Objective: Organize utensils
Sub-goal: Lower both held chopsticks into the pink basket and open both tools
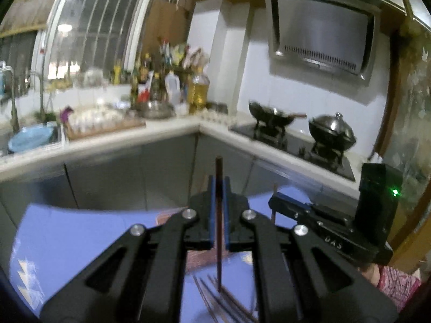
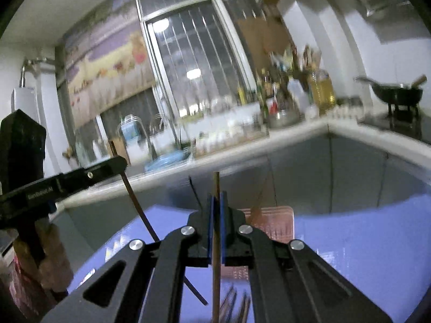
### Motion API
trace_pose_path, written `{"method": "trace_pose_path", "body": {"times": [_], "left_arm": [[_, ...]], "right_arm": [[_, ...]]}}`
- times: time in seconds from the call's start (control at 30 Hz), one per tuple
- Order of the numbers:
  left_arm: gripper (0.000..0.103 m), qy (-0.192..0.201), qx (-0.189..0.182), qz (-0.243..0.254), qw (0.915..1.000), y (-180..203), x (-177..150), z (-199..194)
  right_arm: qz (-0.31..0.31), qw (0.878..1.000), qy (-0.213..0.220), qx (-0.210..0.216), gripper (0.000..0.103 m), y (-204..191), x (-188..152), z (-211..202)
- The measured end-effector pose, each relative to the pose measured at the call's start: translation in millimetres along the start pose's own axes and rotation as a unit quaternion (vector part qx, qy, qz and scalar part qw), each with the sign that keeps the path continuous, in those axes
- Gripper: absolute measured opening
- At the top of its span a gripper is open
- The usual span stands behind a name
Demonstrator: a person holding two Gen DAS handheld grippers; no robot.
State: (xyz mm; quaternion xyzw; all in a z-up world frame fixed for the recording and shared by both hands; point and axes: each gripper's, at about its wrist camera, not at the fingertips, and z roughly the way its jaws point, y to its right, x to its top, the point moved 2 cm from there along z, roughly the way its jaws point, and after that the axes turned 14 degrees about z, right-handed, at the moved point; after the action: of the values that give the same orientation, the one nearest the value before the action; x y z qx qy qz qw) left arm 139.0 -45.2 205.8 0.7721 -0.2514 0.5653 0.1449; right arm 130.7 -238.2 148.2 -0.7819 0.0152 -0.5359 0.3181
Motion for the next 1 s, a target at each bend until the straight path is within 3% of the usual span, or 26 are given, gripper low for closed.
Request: {"method": "trace_pose_path", "body": {"times": [0.1,0.2,0.37,0.53,0.77,0.8,0.83,0.9,0.97,1.0], "left_arm": [[0.004,0.025,0.033,0.009,0.9991,-10.0,28.5,7.3],[0.004,0.057,0.094,0.027,0.9936,-19.6,48.0,21.5],[0.004,0.045,0.141,0.023,0.9887,-35.4,29.7,60.6],[0.004,0.005,0.126,-0.009,0.992,-46.5,-19.5,90.6],[0.004,-0.051,0.124,-0.022,0.9907,-41.7,-66.9,114.6],[0.009,-0.06,0.127,-0.025,0.9897,-41.7,-69.8,114.7],[0.024,-0.064,0.129,-0.028,0.9892,-42.3,-71.5,113.8],[0.042,-0.055,0.144,-0.035,0.9875,-43.3,-71.9,101.8],[0.042,-0.034,0.153,-0.038,0.9869,-41.6,-70.3,81.0],[0.042,-0.029,0.154,-0.039,0.9869,-40.5,-70.0,72.4]], "right_arm": [[-0.01,0.998,0.057,-0.002,0.004,-10.4,30.8,13.3],[-0.021,0.991,0.129,-0.026,0.004,-18.2,52.6,31.3],[-0.031,0.982,0.178,-0.054,0.004,-10.3,53.2,71.3],[-0.034,0.987,0.141,-0.074,0.004,18.3,22.0,107.7],[-0.009,0.994,0.056,-0.089,0.005,42.7,-21.8,131.3],[-0.007,0.995,0.046,-0.091,0.006,44.3,-25.5,132.2],[-0.01,0.994,0.041,-0.098,0.006,41.9,-28.8,131.2],[-0.019,0.994,0.036,-0.103,0.009,35.3,-34.6,123.3],[-0.026,0.994,0.037,-0.1,0.019,27.5,-37.6,112.3],[-0.029,0.994,0.04,-0.098,0.031,23.5,-38.4,105.7]]}}
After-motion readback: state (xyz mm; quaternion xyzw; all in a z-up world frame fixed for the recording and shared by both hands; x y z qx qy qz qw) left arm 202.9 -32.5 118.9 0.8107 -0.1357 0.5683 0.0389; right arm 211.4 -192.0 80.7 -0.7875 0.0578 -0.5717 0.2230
